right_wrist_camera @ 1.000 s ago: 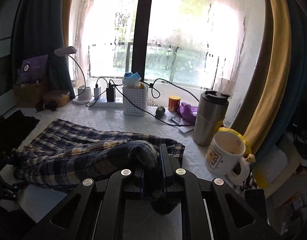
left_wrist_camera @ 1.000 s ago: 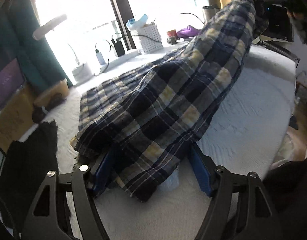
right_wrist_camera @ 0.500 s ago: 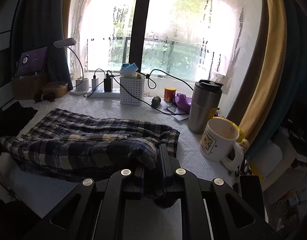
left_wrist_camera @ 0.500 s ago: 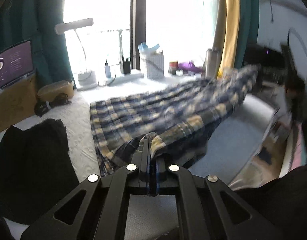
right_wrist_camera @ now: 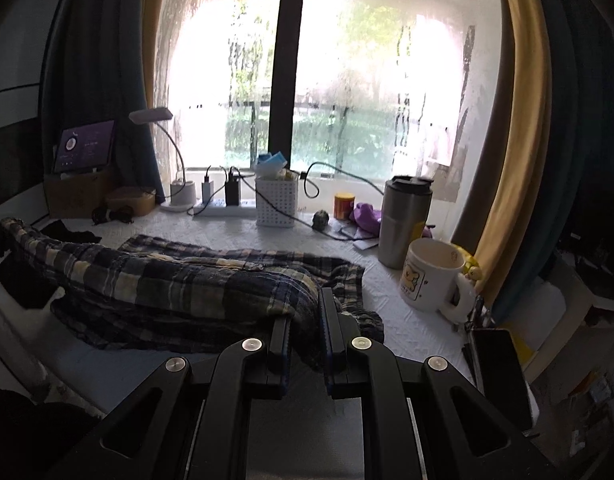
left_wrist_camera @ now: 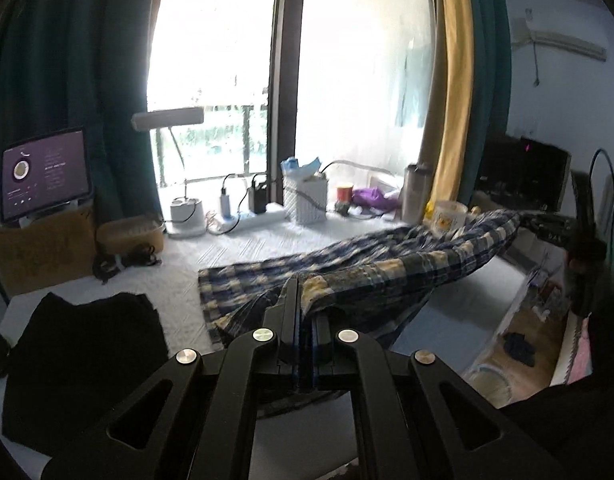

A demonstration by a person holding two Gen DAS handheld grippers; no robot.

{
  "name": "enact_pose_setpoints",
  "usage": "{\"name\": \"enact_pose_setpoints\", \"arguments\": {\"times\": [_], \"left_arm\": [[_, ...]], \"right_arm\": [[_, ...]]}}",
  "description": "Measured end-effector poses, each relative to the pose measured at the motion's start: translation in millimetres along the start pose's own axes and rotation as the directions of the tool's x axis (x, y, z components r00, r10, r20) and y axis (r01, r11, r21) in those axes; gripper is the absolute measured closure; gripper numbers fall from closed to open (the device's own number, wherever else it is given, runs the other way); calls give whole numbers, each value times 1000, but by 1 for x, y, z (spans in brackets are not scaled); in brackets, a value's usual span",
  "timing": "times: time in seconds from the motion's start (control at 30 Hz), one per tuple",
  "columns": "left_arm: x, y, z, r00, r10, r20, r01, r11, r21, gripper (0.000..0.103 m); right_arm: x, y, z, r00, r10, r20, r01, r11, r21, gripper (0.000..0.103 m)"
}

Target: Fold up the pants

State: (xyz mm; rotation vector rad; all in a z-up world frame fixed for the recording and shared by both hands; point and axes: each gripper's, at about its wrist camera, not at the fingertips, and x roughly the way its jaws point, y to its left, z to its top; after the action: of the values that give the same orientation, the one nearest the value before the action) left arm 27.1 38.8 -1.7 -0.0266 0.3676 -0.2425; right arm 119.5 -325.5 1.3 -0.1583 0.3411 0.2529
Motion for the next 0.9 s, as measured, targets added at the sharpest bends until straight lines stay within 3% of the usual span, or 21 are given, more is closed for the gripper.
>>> {"name": "enact_pose_setpoints", "arguments": {"times": [0.3, 0.9], "left_arm": [[7, -10, 20, 999, -32, 40, 30, 999, 28, 101], [93, 41, 44, 999, 25, -20, -25, 1000, 14, 101]], "right_arm": [[2, -17, 8, 997, -19, 69, 16, 999, 51, 90], [99, -26, 41, 998, -26, 51, 20, 994, 107, 90]]}}
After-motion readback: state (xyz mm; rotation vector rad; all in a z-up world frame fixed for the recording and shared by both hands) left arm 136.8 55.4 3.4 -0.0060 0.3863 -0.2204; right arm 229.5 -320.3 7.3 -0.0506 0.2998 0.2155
